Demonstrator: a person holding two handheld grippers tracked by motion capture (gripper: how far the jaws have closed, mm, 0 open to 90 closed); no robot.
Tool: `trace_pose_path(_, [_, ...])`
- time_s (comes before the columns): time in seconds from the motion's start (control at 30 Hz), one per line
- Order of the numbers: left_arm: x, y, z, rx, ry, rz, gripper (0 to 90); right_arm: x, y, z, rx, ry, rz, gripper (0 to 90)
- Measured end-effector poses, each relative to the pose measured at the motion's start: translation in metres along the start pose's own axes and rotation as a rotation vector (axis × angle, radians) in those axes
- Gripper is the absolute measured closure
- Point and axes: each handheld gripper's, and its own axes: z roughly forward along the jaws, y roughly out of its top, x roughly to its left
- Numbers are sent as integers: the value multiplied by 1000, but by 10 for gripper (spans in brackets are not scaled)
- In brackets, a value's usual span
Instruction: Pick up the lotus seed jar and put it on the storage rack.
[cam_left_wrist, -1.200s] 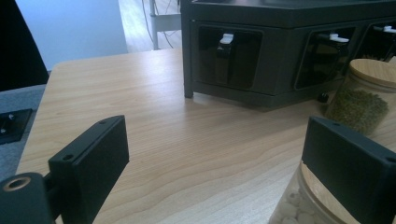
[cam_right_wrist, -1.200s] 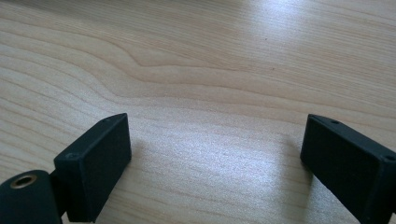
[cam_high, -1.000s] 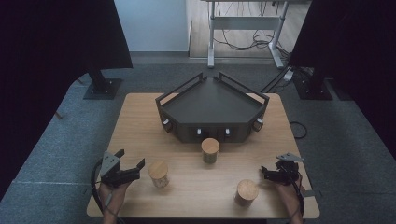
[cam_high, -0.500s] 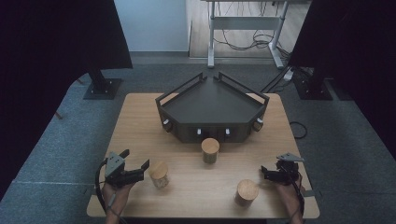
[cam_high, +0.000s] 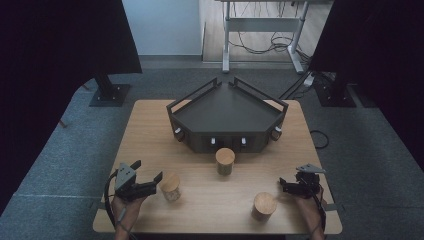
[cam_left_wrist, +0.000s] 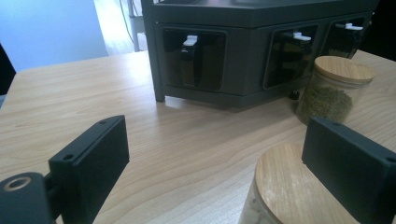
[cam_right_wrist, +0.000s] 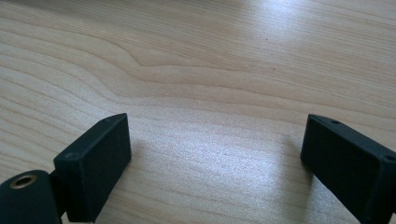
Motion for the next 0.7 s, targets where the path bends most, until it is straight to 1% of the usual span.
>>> trace_pose_path(0.7, [-10, 0, 4, 7, -29, 14, 71, 0, 0, 0, 0, 0, 0, 81])
